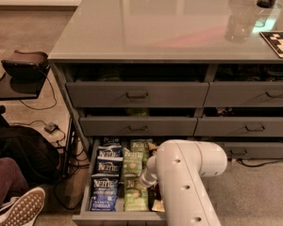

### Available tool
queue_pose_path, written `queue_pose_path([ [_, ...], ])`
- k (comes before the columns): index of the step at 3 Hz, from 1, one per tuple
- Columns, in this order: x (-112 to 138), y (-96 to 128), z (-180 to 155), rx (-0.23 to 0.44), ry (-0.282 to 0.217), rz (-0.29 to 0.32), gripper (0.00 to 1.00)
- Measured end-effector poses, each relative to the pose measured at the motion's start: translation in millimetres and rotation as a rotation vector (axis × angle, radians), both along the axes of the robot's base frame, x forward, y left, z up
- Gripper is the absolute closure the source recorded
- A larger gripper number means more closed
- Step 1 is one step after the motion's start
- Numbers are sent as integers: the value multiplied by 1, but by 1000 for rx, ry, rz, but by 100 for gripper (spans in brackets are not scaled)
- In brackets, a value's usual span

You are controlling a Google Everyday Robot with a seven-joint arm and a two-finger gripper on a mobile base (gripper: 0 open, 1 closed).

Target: Pick green jalapeno chip bag from bottom drawer and place on counter

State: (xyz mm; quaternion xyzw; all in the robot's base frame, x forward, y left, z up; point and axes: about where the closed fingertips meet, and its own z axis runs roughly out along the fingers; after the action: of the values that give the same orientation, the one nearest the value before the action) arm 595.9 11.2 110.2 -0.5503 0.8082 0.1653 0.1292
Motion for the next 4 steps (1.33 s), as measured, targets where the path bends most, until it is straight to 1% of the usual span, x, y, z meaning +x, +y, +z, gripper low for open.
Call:
queue_pose_path([
  [1,-6,0,10,68,10,47,58],
  [2,-14,-1,27,127,10,111,34],
  [3,-21,0,40,161,20,161,11],
  [4,-31,4,53,207,38,226,0],
])
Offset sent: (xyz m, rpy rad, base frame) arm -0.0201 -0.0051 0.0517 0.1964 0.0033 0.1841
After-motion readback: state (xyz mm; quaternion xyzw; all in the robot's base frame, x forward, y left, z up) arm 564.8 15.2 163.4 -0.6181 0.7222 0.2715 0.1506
